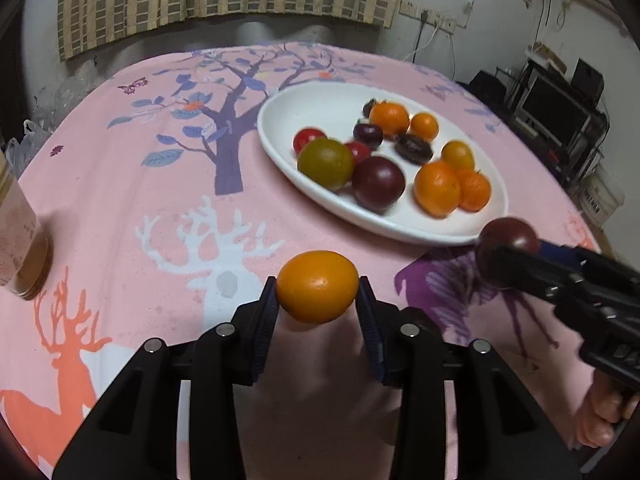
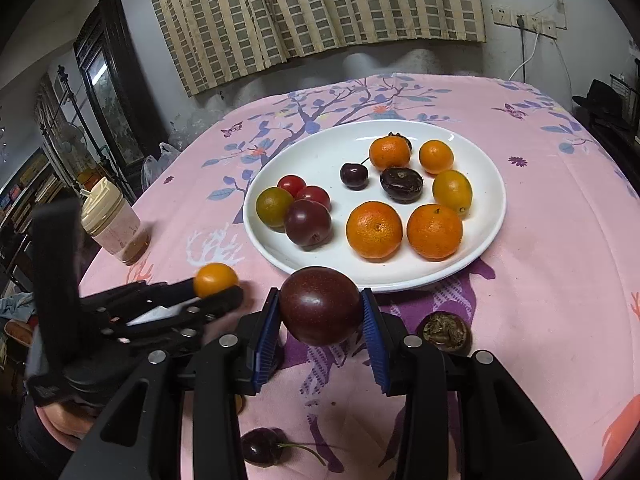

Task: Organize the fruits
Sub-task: 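Lower the orange and plum into the white plate and open both tools, then grasp a dark brown fruit with the left tool while the right tool grasps another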

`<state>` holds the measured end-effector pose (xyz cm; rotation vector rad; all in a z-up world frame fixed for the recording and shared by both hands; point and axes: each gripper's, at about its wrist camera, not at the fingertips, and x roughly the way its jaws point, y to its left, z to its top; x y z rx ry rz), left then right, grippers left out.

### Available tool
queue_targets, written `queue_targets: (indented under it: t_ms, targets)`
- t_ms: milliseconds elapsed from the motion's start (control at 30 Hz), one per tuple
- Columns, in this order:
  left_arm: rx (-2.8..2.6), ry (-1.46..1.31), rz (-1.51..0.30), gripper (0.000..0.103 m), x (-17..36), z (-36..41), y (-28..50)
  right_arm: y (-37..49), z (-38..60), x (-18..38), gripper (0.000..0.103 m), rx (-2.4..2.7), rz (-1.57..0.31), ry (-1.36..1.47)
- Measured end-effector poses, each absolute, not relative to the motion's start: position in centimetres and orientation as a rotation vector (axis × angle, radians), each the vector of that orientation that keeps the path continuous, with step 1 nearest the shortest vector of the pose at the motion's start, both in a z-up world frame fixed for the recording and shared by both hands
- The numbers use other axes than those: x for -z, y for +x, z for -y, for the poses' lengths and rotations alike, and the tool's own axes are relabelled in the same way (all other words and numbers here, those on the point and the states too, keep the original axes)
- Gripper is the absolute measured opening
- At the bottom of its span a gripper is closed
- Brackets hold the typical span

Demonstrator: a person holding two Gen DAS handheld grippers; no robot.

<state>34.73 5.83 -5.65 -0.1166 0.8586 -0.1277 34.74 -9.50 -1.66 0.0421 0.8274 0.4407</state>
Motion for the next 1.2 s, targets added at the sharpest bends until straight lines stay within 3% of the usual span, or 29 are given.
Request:
queue_targets:
  t_ms: [300,600,667,700,833,1033,1200]
  targets:
    - [0.168,-0.093,-0.756,0.039,-0.2,-4.7,41.0,39.3,12.0,-0.4,0.040,-0.339,-0.714,0.095]
    - [0.152,-0.102,-0.851,0.039,2.5,-3.6,49.1,46.0,12.2,1.1,0.042,-0.304,-0.765,0.092]
    - [0.148,-0.102,-0.852,0.053,2.6,-3.5,49.3,46.2,12.4,1.4,0.042,-0.295,-0.771,0.097]
    - [0.138,-0.106,-0.835,0.068,2.4,-3.6,49.1,46.1,12.5,1.4,0.043,-0.299,-0.770,0.097]
    - [0.127,-0.091,-0.783,0.085,1.0,-3.6,47.1,44.9,12.9,0.1,0.052,-0.311,-0.725,0.102]
    - [0.083,-0.071,-0.743,0.098,-0.7,-4.5,41.5,41.6,12.8,-0.8,0.059,-0.308,-0.701,0.039]
    - [0.039,-0.090,-0.771,0.098,1.8,-5.7,36.8,38.8,14.0,1.7,0.060,-0.280,-0.777,0.008]
